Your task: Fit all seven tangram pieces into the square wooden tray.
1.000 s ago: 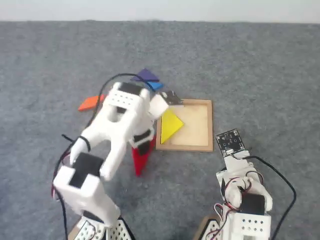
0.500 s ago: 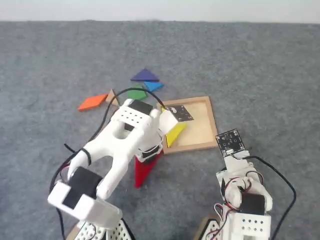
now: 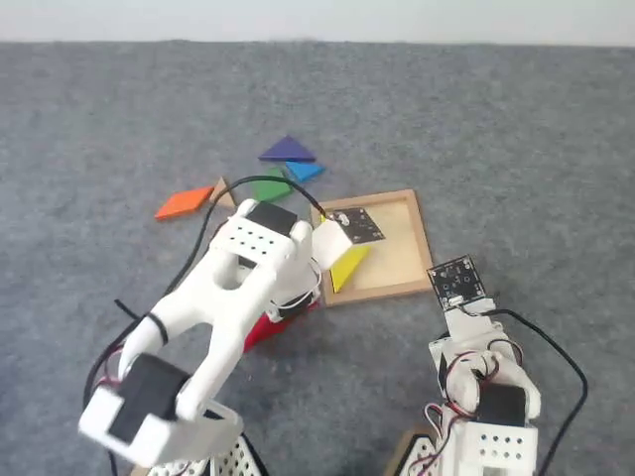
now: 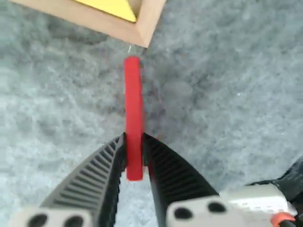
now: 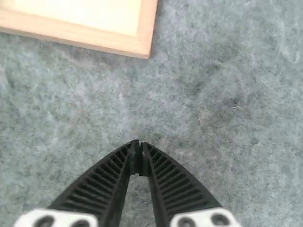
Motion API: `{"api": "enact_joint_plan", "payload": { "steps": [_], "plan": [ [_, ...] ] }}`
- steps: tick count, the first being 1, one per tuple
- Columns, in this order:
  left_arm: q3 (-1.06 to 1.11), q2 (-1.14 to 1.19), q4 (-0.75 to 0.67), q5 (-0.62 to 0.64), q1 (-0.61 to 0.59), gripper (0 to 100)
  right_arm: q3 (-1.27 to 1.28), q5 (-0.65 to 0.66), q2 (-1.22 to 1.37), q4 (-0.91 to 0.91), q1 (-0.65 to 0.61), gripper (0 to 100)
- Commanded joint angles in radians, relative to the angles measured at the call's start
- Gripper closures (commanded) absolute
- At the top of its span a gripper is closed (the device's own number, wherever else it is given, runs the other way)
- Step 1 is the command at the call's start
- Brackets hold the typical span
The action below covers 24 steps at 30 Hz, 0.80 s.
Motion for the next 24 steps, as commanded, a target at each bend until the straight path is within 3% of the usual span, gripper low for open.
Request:
{"api": "enact_joint_plan", "payload": {
  "steps": [1,19,24],
  "plan": [
    [-0.008,-0.106,0.032,0.002,0.0,99,0.017,0.008,-0.015,0.002,-0.004,99.1],
    [-0.213,-0.135,0.023,0.066,0.002,99,0.017,0.008,-0.015,0.002,-0.004,99.1],
    [-0.214,-0.086,-0.06,0.114,0.002,99,0.017,0.008,-0.015,0.002,-0.004,99.1]
  ]
}}
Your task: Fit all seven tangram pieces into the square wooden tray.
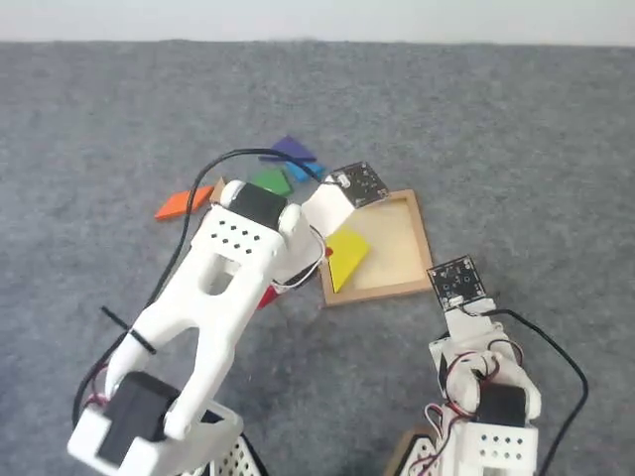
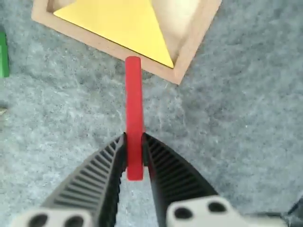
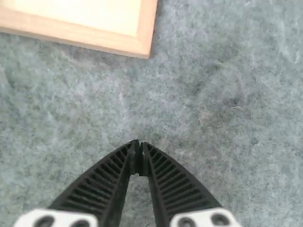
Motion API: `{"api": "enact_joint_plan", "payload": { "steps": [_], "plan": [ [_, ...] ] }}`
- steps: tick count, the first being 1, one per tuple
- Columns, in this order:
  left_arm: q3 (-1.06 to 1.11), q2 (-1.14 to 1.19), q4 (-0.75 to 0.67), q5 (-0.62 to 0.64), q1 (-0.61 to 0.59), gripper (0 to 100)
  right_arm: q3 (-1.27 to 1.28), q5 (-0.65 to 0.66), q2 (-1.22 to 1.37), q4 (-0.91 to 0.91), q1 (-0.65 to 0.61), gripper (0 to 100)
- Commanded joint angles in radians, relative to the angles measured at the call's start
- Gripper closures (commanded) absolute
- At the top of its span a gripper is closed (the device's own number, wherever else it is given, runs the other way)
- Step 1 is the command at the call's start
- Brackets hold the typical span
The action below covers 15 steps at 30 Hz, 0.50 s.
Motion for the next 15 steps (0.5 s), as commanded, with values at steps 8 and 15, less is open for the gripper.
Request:
{"api": "enact_joint_plan", "payload": {
  "steps": [8,15],
  "plan": [
    [-0.214,0.166,-0.164,0.115,0.018,99,0.017,0.008,-0.015,0.002,-0.004,99.1],
    [-0.418,0.351,-0.172,0.117,0.071,99,0.017,0.008,-0.015,0.002,-0.004,99.1]
  ]
}}
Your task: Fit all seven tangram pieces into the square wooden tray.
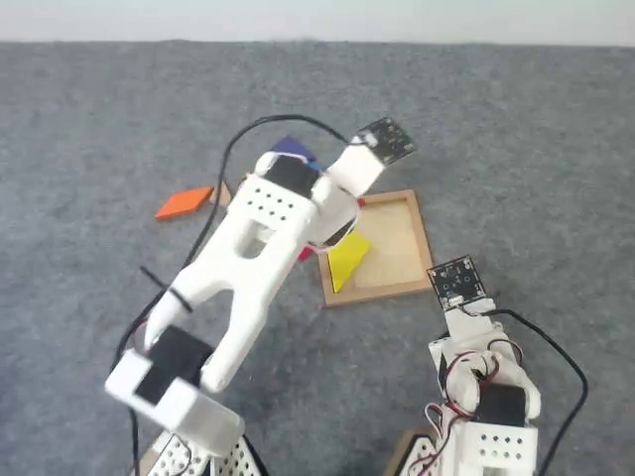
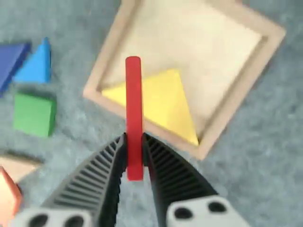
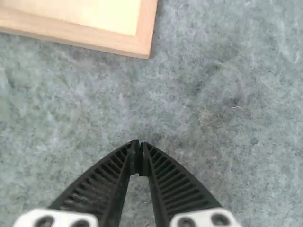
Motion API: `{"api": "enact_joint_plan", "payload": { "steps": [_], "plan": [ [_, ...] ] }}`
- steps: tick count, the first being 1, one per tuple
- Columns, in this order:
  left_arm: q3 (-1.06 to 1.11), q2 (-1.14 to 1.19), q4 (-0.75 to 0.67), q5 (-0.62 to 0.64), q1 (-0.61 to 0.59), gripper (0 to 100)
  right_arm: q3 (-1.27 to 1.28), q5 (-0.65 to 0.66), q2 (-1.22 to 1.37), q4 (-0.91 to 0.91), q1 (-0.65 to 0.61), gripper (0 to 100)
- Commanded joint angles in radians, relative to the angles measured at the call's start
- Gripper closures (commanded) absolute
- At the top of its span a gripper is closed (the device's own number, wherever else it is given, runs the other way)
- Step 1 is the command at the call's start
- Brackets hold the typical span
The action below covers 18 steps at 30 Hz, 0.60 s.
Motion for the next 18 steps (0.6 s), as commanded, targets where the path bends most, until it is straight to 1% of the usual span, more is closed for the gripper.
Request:
{"api": "enact_joint_plan", "payload": {
  "steps": [1,6,8,11,14,18],
  "plan": [
    [-0.156,0.117,-0.025,0.015,0.028,99,0.017,0.008,-0.015,0.002,-0.004,99.1],
    [-0.364,0.313,-0.018,0.002,0.025,99,0.017,0.008,-0.015,0.002,-0.004,99.1],
    [-0.469,0.382,0.017,-0.035,0.025,99,0.017,0.008,-0.015,0.002,-0.004,99.1],
    [-0.625,0.489,0.077,-0.057,0.029,99,0.017,0.008,-0.015,0.002,-0.004,99.1],
    [-0.766,0.588,0.118,-0.058,0.029,99,0.017,0.008,-0.015,0.002,-0.004,99.1],
    [-0.901,0.692,0.149,-0.058,0.031,99,0.017,0.008,-0.015,0.002,-0.004,99.1]
  ]
}}
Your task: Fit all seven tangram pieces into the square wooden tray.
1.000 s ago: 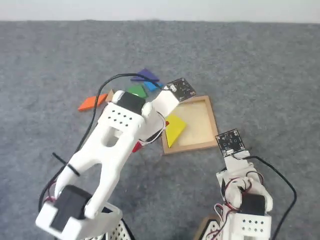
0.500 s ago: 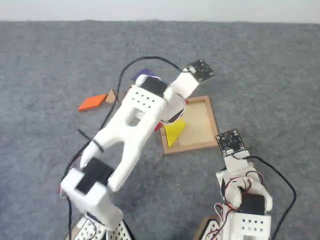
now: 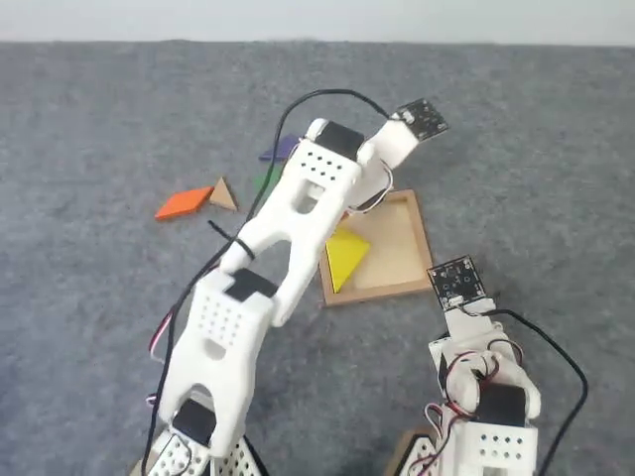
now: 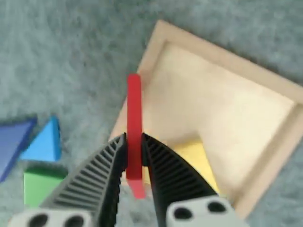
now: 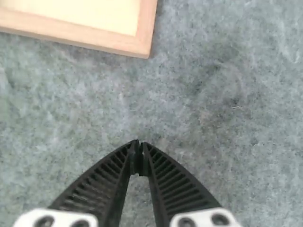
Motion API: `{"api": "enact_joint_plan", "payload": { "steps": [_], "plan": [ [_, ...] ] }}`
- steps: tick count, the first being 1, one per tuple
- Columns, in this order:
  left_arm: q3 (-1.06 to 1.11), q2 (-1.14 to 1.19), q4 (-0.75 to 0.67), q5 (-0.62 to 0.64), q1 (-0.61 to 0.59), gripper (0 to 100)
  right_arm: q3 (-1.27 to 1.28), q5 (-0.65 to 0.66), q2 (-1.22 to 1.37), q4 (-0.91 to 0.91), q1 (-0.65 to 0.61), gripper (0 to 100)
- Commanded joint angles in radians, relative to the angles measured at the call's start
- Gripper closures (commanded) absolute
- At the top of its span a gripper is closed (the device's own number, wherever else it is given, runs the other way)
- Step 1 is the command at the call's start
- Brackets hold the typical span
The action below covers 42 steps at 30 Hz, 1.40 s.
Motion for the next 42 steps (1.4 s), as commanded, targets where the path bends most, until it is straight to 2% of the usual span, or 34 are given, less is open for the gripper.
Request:
{"api": "enact_joint_plan", "payload": {
  "steps": [1,11,16,25,33,42],
  "plan": [
    [-0.188,0.069,0.044,-0.011,0.012,99,0.017,0.008,-0.015,0.002,-0.004,99.1],
    [-0.337,0.178,0.123,-0.037,0.123,99,0.017,0.008,-0.015,0.002,-0.004,99.1],
    [-0.337,0.209,0.152,-0.094,0.115,99,0.017,0.008,-0.015,0.002,-0.004,99.1],
    [-0.332,0.213,0.164,-0.287,0.095,99,0.017,0.008,-0.015,0.002,-0.004,99.1],
    [-0.326,0.215,0.161,-0.338,0.094,99,0.017,0.008,-0.015,0.002,-0.004,99.1],
    [-0.323,0.302,0.135,-0.339,0.1,99,0.017,0.008,-0.015,0.002,-0.004,99.1]
  ]
}}
